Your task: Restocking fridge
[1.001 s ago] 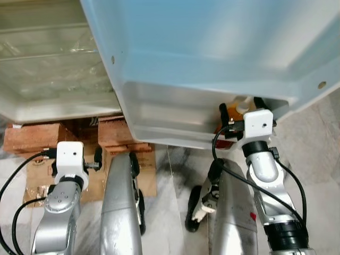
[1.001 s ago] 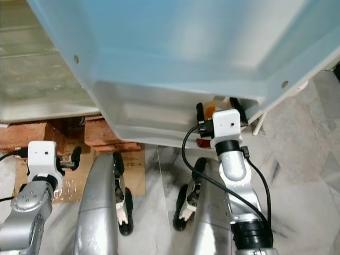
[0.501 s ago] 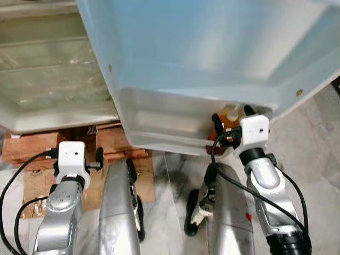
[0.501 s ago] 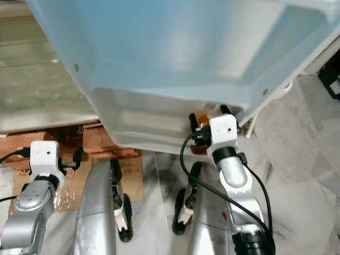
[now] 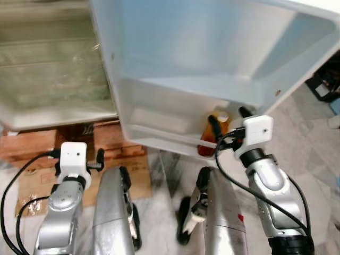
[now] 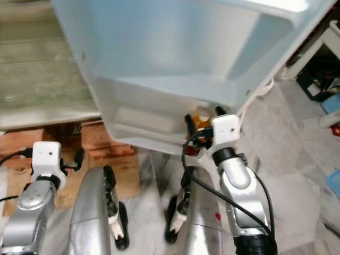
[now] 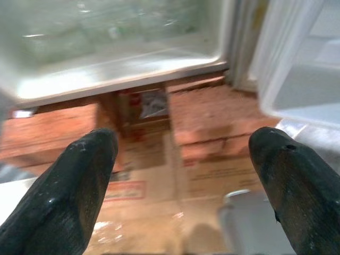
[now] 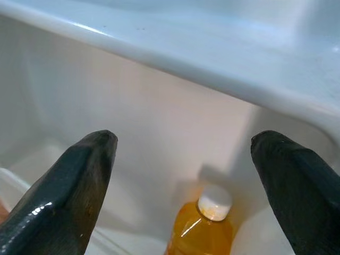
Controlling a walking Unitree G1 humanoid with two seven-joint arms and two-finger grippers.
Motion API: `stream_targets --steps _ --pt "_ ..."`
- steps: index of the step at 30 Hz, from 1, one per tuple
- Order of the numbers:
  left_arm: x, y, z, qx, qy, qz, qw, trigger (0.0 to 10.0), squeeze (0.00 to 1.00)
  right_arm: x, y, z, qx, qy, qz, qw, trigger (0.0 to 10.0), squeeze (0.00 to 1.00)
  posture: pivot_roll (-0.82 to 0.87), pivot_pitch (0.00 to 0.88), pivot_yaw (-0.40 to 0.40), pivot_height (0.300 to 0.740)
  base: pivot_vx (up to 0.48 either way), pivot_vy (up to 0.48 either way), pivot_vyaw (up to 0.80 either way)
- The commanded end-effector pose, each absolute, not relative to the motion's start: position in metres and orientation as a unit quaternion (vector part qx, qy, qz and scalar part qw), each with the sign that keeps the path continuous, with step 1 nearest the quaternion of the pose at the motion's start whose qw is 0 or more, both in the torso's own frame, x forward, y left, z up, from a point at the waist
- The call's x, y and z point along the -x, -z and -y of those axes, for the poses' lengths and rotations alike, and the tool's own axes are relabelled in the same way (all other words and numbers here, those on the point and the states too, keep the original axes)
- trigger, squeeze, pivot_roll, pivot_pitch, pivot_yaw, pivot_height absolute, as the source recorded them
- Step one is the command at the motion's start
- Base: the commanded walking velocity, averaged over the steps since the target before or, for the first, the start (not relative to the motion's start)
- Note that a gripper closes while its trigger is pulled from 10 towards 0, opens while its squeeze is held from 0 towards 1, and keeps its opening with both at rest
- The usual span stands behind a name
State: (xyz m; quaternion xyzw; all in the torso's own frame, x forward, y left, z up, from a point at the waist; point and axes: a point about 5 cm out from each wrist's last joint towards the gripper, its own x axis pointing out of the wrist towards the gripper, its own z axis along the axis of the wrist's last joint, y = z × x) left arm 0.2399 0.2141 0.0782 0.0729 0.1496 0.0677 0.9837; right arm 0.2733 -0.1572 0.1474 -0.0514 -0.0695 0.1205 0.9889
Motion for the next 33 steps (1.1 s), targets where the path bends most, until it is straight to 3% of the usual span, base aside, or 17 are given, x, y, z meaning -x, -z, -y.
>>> stream_targets --steps 1,10,23,33 --pt "-0.238 -0.074 -0.211 -0.066 -0.065 -0.152 0.984 10.0 0.00 -0.268 -0.142 0.160 0.045 -0.124 0.050 0.990 10.0 0.00 0.13 0.180 -0.063 0.526 0.000 0.000 0.00" --pt "-0.240 -0.074 -0.210 -0.068 -0.064 -0.150 0.984 10.0 0.00 -0.267 -0.147 0.156 0.018 -0.153 0.061 0.986 10.0 0.00 0.13 0.171 -0.063 0.561 0.000 0.000 0.00" --pt "-0.234 -0.067 -0.207 -0.064 -0.063 -0.157 0.983 10.0 0.00 -0.249 -0.130 0.157 0.017 -0.177 0.026 0.984 10.0 0.00 0.12 0.153 -0.061 0.654 0.000 0.000 0.00" --pt "-0.228 -0.059 -0.205 -0.063 -0.044 -0.163 0.984 10.0 0.00 -0.217 -0.084 0.187 0.032 -0.183 -0.084 0.979 10.0 0.00 0.10 0.099 -0.064 0.723 0.000 0.000 0.00"
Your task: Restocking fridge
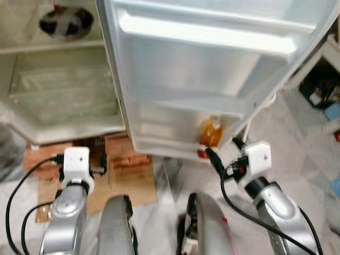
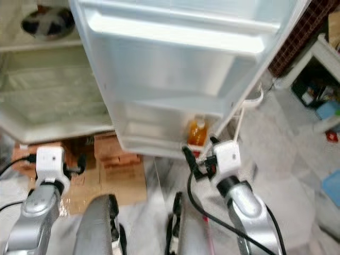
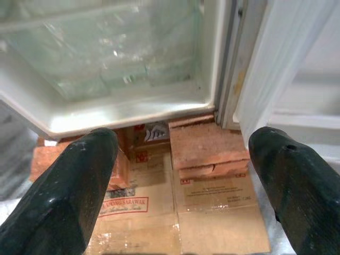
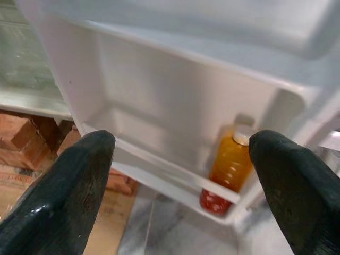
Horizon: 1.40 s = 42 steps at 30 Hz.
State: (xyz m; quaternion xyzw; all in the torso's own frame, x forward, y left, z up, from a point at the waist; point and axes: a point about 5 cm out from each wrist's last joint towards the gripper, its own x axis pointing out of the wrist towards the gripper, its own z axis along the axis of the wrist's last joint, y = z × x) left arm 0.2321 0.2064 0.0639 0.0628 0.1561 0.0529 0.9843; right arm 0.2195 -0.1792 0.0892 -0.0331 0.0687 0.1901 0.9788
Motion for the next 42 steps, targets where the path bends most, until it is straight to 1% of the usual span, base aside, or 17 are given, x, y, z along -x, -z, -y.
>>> stream_targets --steps 1,4,7,12,15,17,18,22,24,26,29,31,35,37,38,40,42 --pt "-0.227 -0.058 -0.202 -0.061 -0.036 -0.161 0.984 10.0 0.00 -0.217 -0.077 0.192 0.034 -0.181 -0.100 0.978 10.0 0.00 0.10 0.083 -0.065 0.733 0.000 0.000 0.00" --pt "-0.228 -0.059 -0.196 -0.069 -0.015 -0.152 0.986 10.0 0.00 -0.225 -0.073 0.198 0.052 -0.175 -0.099 0.978 10.0 0.00 0.10 0.073 -0.068 0.740 0.000 0.000 0.00" --pt "-0.232 -0.062 -0.193 -0.075 -0.006 -0.142 0.987 10.0 0.00 -0.231 -0.075 0.199 0.052 -0.173 -0.093 0.979 10.0 0.00 0.11 0.065 -0.069 0.740 0.000 0.000 0.00" --pt "-0.246 -0.072 -0.192 -0.088 0.008 -0.117 0.989 10.0 0.00 -0.259 -0.095 0.187 0.067 -0.184 -0.035 0.980 10.0 0.00 0.11 0.058 -0.045 0.740 0.000 0.000 0.00" --pt "-0.249 -0.073 -0.190 -0.086 0.016 -0.112 0.990 10.0 0.00 -0.268 -0.102 0.182 0.076 -0.191 -0.015 0.979 10.0 0.00 0.11 0.061 -0.035 0.740 0.000 0.000 0.00" --pt "-0.247 -0.070 -0.189 -0.084 0.022 -0.116 0.989 10.0 0.00 -0.268 -0.098 0.180 0.065 -0.196 -0.027 0.978 10.0 0.00 0.11 0.058 -0.035 0.740 0.000 0.000 0.00" --pt "-0.243 -0.065 -0.184 -0.079 0.038 -0.123 0.989 10.0 0.00 -0.265 -0.094 0.177 0.055 -0.204 -0.043 0.977 10.0 0.00 0.11 0.054 -0.032 0.740 0.000 0.000 0.00" --pt "-0.235 -0.060 -0.180 -0.066 0.045 -0.130 0.988 10.0 0.00 -0.260 -0.087 0.177 0.032 -0.199 -0.067 0.977 10.0 0.00 0.10 0.049 -0.033 0.740 0.000 0.000 0.00" --pt "-0.225 -0.053 -0.176 -0.059 0.051 -0.138 0.987 10.0 0.00 -0.264 -0.082 0.181 0.010 -0.158 -0.076 0.984 10.0 0.00 0.10 0.042 -0.041 0.740 0.000 0.000 0.00" --pt "-0.224 -0.052 -0.176 -0.058 0.051 -0.138 0.987 10.0 0.00 -0.263 -0.081 0.181 0.007 -0.154 -0.077 0.985 10.0 0.00 0.11 0.035 -0.047 0.740 0.000 0.000 0.00" --pt "-0.222 -0.051 -0.176 -0.057 0.047 -0.140 0.987 10.0 0.00 -0.261 -0.072 0.184 -0.017 -0.122 -0.102 0.987 10.0 0.00 0.11 0.036 -0.057 0.740 0.000 0.000 0.00" --pt "-0.223 -0.051 -0.177 -0.058 0.045 -0.139 0.988 10.0 0.00 -0.257 -0.060 0.191 -0.043 -0.101 -0.145 0.983 10.0 0.00 0.11 0.036 -0.060 0.740 0.000 0.000 0.00" --pt "-0.225 -0.051 -0.179 -0.059 0.045 -0.139 0.988 10.0 0.00 -0.251 -0.051 0.204 -0.069 -0.077 -0.182 0.978 10.0 0.00 0.11 0.031 -0.064 0.740 0.000 -0.219 0.00" --pt "-0.226 -0.052 -0.179 -0.059 0.045 -0.138 0.988 10.0 0.00 -0.248 -0.048 0.209 -0.054 -0.069 -0.200 0.976 10.0 0.00 0.11 0.031 -0.065 0.740 0.000 -0.296 0.00" --pt "-0.227 -0.052 -0.178 -0.058 0.046 -0.136 0.988 10.0 0.00 -0.245 -0.044 0.217 -0.041 -0.060 -0.217 0.973 10.0 0.00 0.11 0.033 -0.067 0.740 0.000 -0.281 0.00" --pt "-0.227 -0.052 -0.178 -0.058 0.046 -0.136 0.988 10.0 0.00 -0.244 -0.043 0.220 -0.033 -0.059 -0.224 0.972 10.0 0.00 0.11 0.035 -0.068 0.740 0.000 -0.281 0.00" --pt "-0.227 -0.052 -0.178 -0.057 0.047 -0.135 0.988 10.0 0.00 -0.241 -0.041 0.227 -0.005 -0.053 -0.250 0.967 10.0 0.00 0.10 0.038 -0.066 0.740 0.000 -0.266 0.00"
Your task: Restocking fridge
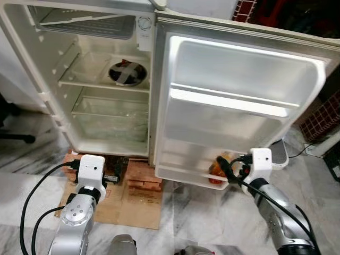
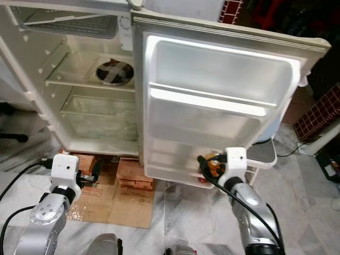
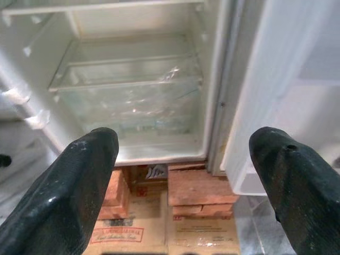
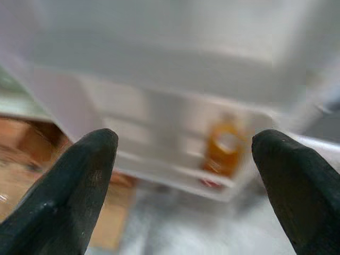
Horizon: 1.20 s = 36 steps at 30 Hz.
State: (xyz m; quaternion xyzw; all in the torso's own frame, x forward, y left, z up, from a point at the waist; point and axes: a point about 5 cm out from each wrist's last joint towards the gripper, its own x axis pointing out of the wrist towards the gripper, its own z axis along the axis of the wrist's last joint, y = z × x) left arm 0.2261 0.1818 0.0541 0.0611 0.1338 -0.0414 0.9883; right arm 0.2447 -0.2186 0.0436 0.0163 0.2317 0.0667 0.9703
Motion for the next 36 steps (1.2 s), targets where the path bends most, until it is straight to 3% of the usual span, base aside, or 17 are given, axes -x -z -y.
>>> stream_targets --steps 1,5,14,26,36 --pt "-0.227 -0.052 -0.178 -0.057 0.048 -0.135 0.988 10.0 0.00 -0.241 -0.039 0.229 0.009 -0.048 -0.261 0.964 10.0 0.00 0.10 0.038 -0.066 0.740 0.000 -0.274 0.00" --pt "-0.227 -0.051 -0.173 -0.052 0.056 -0.135 0.988 10.0 0.00 -0.259 -0.044 0.239 0.025 -0.003 -0.257 0.966 10.0 0.00 0.10 0.043 -0.063 0.740 0.000 -0.418 0.00" --pt "-0.230 -0.054 -0.176 -0.052 0.047 -0.129 0.989 10.0 0.00 -0.299 -0.077 0.229 -0.013 0.019 -0.165 0.986 10.0 0.00 0.11 0.053 -0.066 0.740 0.000 -0.460 0.00" --pt "-0.228 -0.053 -0.174 -0.050 0.042 -0.133 0.989 10.0 0.00 -0.319 -0.096 0.227 -0.009 0.016 -0.131 0.991 10.0 0.00 0.11 0.064 -0.075 0.740 0.000 -0.437 0.00" --pt "-0.229 -0.050 -0.179 -0.050 0.010 -0.146 0.988 10.0 0.00 -0.332 -0.107 0.208 -0.033 -0.014 -0.084 0.996 10.0 0.00 0.11 0.070 -0.073 0.740 0.000 -0.031 0.79"
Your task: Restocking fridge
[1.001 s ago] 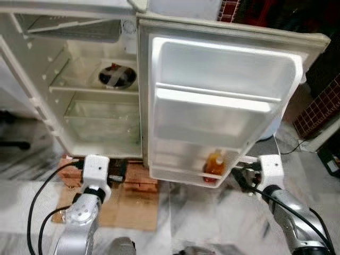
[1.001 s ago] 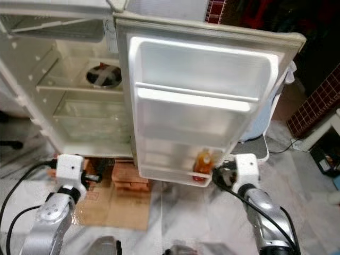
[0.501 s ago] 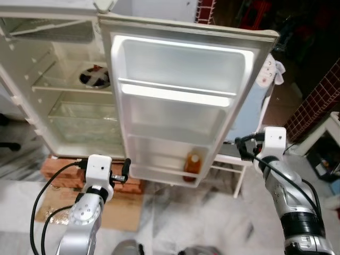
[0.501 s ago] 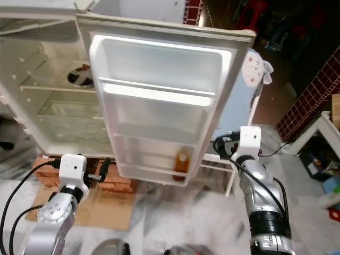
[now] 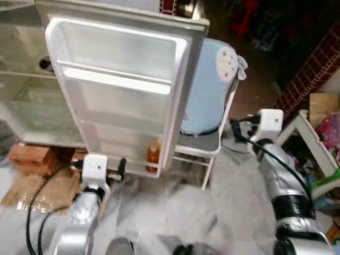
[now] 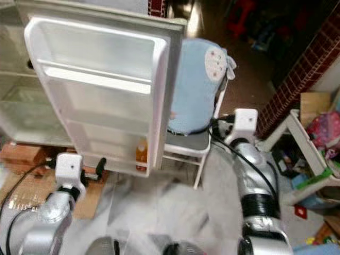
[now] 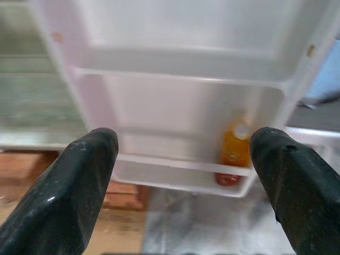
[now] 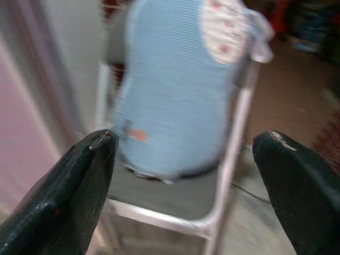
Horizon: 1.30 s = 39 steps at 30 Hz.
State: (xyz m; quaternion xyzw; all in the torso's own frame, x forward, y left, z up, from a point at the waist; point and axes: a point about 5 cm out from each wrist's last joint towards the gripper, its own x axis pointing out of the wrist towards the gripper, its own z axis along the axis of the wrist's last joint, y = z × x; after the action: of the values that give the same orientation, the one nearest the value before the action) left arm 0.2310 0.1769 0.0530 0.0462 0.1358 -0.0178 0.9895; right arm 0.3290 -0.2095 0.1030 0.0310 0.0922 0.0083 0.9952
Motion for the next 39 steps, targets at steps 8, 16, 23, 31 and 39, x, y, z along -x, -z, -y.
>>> stream_targets --steps 8,16,23,31,39 --pt "-0.230 -0.052 -0.190 -0.039 -0.022 -0.137 0.990 10.0 0.00 -0.336 -0.110 0.197 -0.036 -0.030 -0.069 0.997 10.0 0.00 0.12 0.072 -0.076 0.740 0.000 0.000 0.46" --pt "-0.230 -0.052 -0.191 -0.041 -0.021 -0.133 0.990 10.0 0.00 -0.335 -0.108 0.195 -0.039 -0.023 -0.063 0.997 10.0 0.00 0.12 0.067 -0.074 0.740 0.394 0.000 0.00" --pt "-0.232 -0.052 -0.190 -0.040 -0.020 -0.132 0.990 10.0 0.00 -0.337 -0.116 0.195 -0.024 -0.005 -0.035 0.999 10.0 0.00 0.12 0.061 -0.077 0.740 0.480 0.000 0.00" --pt "-0.233 -0.051 -0.189 -0.044 -0.021 -0.134 0.990 10.0 0.00 -0.342 -0.123 0.195 -0.017 0.024 -0.013 0.999 10.0 0.00 0.13 0.056 -0.082 0.740 0.341 0.000 0.00" --pt "-0.231 -0.046 -0.190 -0.039 -0.042 -0.158 0.986 10.0 0.00 -0.348 -0.125 0.190 -0.031 0.032 -0.011 0.999 10.0 0.00 0.13 0.055 -0.084 0.740 0.000 0.000 0.00"
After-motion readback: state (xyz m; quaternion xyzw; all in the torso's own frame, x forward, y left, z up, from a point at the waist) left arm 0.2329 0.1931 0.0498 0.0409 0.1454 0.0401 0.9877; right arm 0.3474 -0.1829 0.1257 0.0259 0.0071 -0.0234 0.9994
